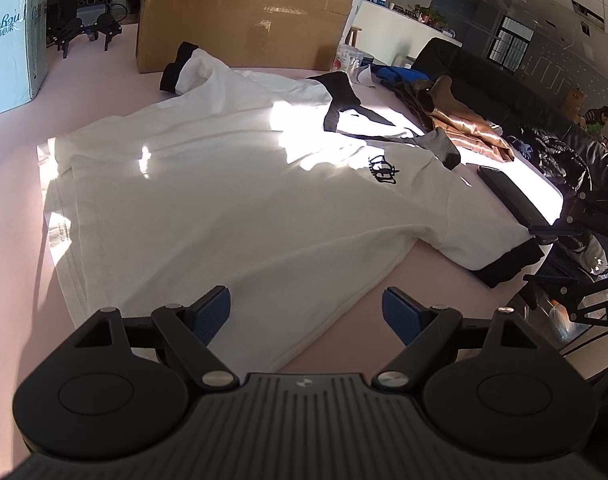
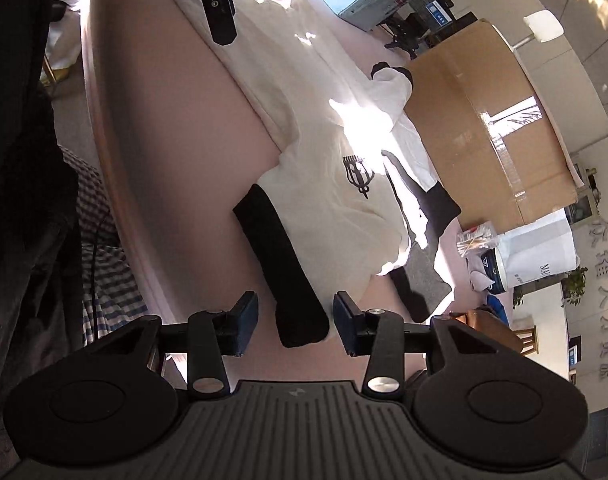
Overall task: Fold clothes
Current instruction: 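Grasp the black sleeve cuff with the right gripper and pull it outward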
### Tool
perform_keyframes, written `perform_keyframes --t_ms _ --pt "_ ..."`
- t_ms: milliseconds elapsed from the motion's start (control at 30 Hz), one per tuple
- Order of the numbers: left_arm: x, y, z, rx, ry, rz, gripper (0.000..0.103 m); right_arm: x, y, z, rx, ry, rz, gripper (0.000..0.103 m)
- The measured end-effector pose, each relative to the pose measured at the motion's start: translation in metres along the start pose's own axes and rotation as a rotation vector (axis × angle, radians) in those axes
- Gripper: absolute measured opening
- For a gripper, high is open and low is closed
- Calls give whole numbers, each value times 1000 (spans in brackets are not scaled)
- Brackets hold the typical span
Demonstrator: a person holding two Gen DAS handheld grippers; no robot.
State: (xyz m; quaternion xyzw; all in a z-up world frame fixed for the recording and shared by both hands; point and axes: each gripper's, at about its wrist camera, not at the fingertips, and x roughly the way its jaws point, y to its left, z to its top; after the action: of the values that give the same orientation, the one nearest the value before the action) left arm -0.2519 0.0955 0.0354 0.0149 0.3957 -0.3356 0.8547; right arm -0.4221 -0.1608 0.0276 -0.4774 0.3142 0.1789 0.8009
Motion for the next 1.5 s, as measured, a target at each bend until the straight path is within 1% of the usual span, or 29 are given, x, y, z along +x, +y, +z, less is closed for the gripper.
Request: perform_keyframes --t_ms 67,100,133,167,300,400,467,500,533,600,667,767,833,900,1033,1133,1167,1300,1400,1500 --pt "1 1 0 -10 4 -10 82 4 3 2 -39 -2 -30 37" --pt "1 1 -1 -11 6 -15 82 6 4 2 -56 5 -39 33" --pt "1 0 -2 -8 6 -17 82 9 4 2 -67 11 -39 26" --pt "1 -1 -3 -3 6 -19 82 11 4 2 -69 15 -36 23" --pt "1 -2 -5 5 -2 -21 82 14 -1 3 -29 12 -22 19" --pt "2 2 -5 -8 2 -21 82 12 0 3 -45 3 -26 19" --pt "4 5 -4 -24 4 -27 82 10 5 2 -73 5 -34 23" --pt "4 6 -4 -30 3 -29 82 10 10 0 -96 6 -39 31" --pt "4 7 -4 -32 1 -31 82 10 13 -1 -115 6 -43 35" --pt "4 7 -4 -30 0 -31 82 11 21 -2 -154 5 -54 34" --pt "5 6 -3 -26 0 -30 82 12 25 -2 -165 7 -67 34" --pt "5 7 -3 -29 0 -45 82 14 29 -1 -189 8 -104 34" --pt "4 9 -4 -42 -3 -58 82 14 29 0 -197 3 -111 34" --pt "4 11 -4 -52 -4 -65 82 15 29 0 -200 0 -121 32" --pt "4 14 -5 -69 -7 -75 82 15 27 1 -194 -5 -128 21" --pt "4 15 -5 -73 -8 -83 82 13 26 2 -181 -9 -120 19" --pt "4 15 -5 -74 -8 -86 82 11 25 2 -171 -11 -110 18" --pt "4 16 -5 -79 -9 -97 82 5 15 4 -101 -31 -88 8" --pt "4 17 -5 -83 -9 -105 82 0 8 5 -75 -48 -84 7" --pt "5 18 -4 -87 -9 -114 82 -1 -5 6 -25 -67 -37 7"
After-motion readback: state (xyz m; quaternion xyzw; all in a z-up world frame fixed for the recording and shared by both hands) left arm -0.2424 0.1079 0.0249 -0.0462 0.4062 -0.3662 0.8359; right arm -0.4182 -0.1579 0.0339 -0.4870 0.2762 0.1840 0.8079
